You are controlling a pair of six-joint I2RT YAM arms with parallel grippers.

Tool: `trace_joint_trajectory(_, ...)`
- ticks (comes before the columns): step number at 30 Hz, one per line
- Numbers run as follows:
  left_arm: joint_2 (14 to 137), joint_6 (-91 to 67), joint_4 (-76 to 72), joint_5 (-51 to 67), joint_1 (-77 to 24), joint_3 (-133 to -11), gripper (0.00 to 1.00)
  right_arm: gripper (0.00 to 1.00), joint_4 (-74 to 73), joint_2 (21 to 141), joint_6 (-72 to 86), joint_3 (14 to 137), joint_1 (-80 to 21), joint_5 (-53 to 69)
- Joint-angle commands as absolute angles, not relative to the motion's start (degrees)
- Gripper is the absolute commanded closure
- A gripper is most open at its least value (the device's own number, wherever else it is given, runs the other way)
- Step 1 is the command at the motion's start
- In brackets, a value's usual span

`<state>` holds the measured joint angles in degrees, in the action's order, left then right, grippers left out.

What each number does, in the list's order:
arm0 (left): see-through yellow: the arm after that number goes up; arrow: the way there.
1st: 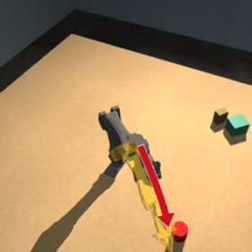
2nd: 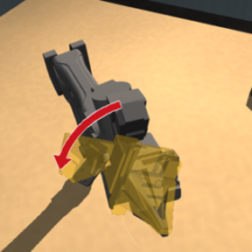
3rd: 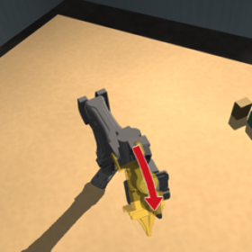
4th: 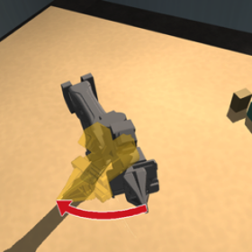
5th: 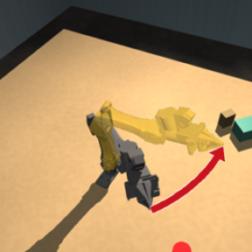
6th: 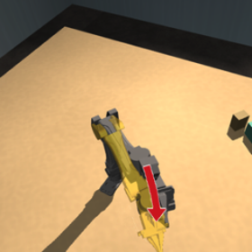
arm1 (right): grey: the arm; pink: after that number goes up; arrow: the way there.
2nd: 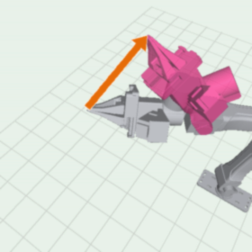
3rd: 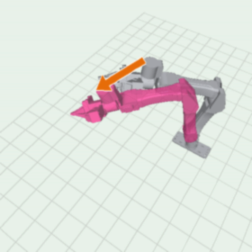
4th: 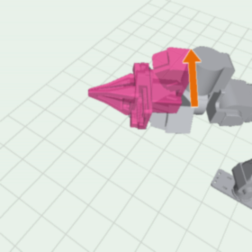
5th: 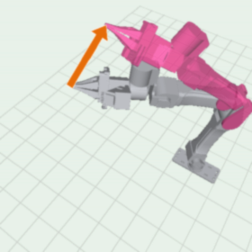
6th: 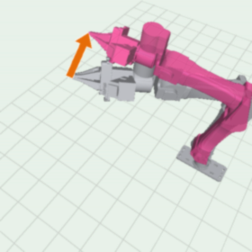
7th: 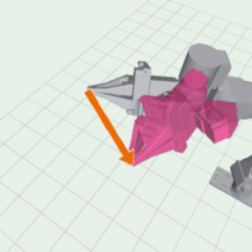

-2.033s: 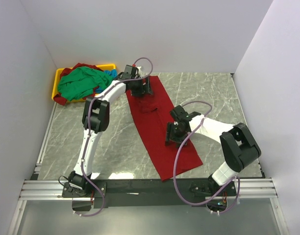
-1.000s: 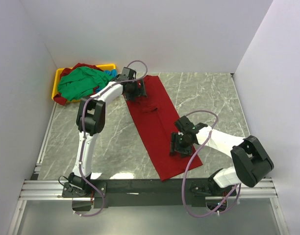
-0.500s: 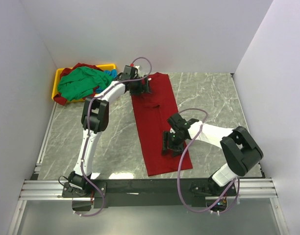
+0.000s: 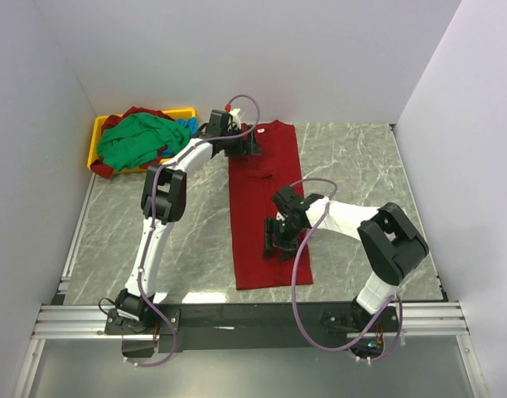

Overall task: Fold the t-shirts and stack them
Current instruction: Fold the tshirt

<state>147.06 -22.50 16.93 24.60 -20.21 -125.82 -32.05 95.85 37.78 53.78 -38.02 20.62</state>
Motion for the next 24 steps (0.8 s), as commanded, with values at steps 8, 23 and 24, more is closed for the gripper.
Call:
trace_joint_trajectory(8, 139.5, -23.3, 15.0, 26.5, -20.5, -123.6, 0.08, 0.32, -37.6, 93.7, 31.5, 63.9, -38.9, 18.6)
trace_joint_trajectory(23, 108.7, -21.9, 25.0, 12.9, -22.0, -93.4, 0.11, 0.32, -44.6, 79.0, 41.9, 48.2, -38.8, 4.9)
trace_joint_trajectory(24, 105.3, -21.8, 26.1, 11.8, -22.3, -88.2, 0.11, 0.32, -45.5, 78.5, 43.5, 47.4, -38.8, 4.1)
